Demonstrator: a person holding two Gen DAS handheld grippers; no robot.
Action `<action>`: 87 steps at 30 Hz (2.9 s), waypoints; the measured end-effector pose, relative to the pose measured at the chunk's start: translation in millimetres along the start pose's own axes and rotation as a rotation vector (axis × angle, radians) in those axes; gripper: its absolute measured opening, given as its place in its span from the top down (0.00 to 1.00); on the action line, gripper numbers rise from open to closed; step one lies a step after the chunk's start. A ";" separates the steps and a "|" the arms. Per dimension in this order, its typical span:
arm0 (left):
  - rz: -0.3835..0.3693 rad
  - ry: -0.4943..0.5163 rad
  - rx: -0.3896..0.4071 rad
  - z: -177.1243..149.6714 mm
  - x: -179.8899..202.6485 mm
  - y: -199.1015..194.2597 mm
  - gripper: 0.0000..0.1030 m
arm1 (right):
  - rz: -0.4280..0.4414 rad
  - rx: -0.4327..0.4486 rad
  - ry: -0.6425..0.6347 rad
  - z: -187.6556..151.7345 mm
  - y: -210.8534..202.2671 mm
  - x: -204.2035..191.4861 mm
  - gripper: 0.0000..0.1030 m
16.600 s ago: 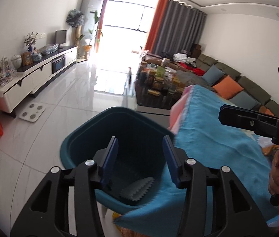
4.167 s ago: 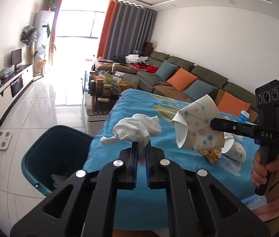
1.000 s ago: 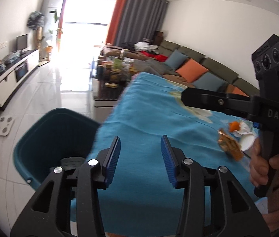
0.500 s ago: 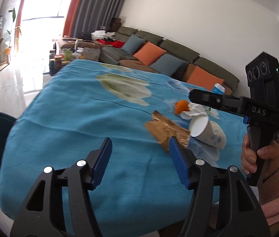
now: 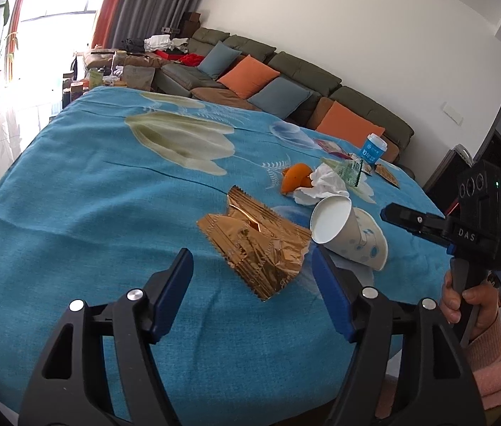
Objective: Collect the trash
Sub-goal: 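Grasp a gold foil wrapper with the left tool while the right tool grasps another white cup, then carry the gold wrapper in the left tool and the cup in the right tool to the teal bin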
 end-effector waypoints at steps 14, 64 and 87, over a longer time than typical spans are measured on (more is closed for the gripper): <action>-0.049 -0.064 -0.067 5.3 -3.8 23.2 0.59 | 0.118 -0.031 0.053 -19.0 4.7 -11.5 0.60; 0.072 -0.075 0.117 -0.6 -40.2 -70.2 0.74 | 0.378 -0.005 -0.197 24.5 37.8 -106.9 0.97; 0.176 -0.124 0.187 -6.8 -63.3 -115.1 0.74 | 0.465 -0.054 -0.241 30.8 77.1 -142.7 0.97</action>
Point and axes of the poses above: each gripper's, at about its wrist camera, not at the fingertips, and y roughly the way its jaws point, x to its right, z to its top, the point moved 3 cm from there along y, roughly the way its jaws point, and after that the axes turned 9 degrees about -y, right-handed, at the moved point
